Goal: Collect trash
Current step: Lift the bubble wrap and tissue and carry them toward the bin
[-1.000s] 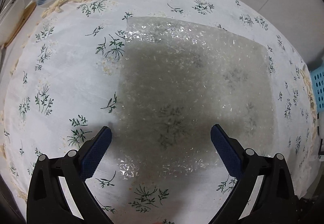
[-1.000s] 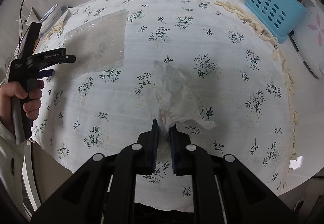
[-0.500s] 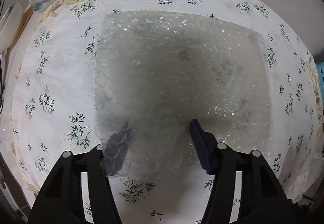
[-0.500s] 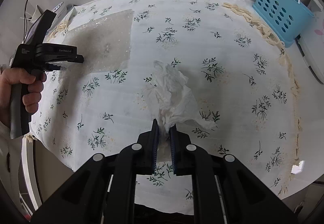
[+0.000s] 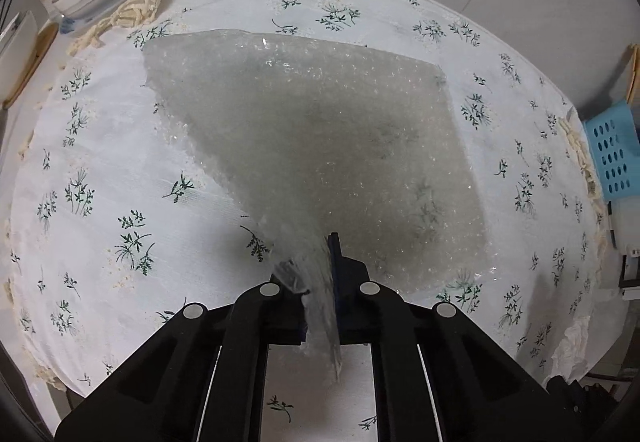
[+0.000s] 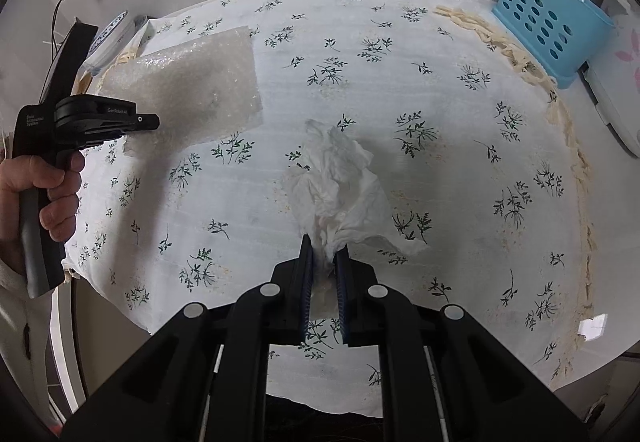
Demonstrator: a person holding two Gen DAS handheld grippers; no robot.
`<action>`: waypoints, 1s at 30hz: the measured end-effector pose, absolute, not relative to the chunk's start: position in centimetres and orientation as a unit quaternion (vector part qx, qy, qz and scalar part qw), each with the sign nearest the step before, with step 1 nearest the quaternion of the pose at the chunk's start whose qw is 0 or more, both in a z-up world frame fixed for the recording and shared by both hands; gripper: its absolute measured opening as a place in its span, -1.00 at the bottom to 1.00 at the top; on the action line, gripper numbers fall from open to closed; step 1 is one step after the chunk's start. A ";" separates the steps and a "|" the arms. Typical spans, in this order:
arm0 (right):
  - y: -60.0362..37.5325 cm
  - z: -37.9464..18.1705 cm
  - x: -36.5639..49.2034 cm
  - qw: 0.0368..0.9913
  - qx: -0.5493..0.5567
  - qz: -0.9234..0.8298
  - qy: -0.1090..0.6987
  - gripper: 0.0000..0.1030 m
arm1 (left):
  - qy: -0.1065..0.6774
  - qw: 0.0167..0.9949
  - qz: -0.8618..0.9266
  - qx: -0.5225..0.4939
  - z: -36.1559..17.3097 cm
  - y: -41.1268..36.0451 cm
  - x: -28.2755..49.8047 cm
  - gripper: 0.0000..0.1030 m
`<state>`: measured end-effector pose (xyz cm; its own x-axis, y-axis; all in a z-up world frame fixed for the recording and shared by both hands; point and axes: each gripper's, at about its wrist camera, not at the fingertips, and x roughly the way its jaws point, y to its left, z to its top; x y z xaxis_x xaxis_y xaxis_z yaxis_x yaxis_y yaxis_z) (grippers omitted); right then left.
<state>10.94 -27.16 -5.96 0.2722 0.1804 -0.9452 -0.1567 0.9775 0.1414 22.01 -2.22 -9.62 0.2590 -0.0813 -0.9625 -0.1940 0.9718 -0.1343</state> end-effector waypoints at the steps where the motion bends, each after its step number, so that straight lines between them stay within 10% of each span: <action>1: -27.1 -5.9 10.8 0.798 0.010 0.107 0.593 -0.81 | 0.604 0.788 0.033 -0.115 -9.4 -2.1 21.7 -0.86; 30: -22.5 -1.2 4.5 0.824 0.012 0.127 0.552 -0.81 | 0.544 0.825 -0.057 -0.145 -2.3 -1.4 6.7 -0.86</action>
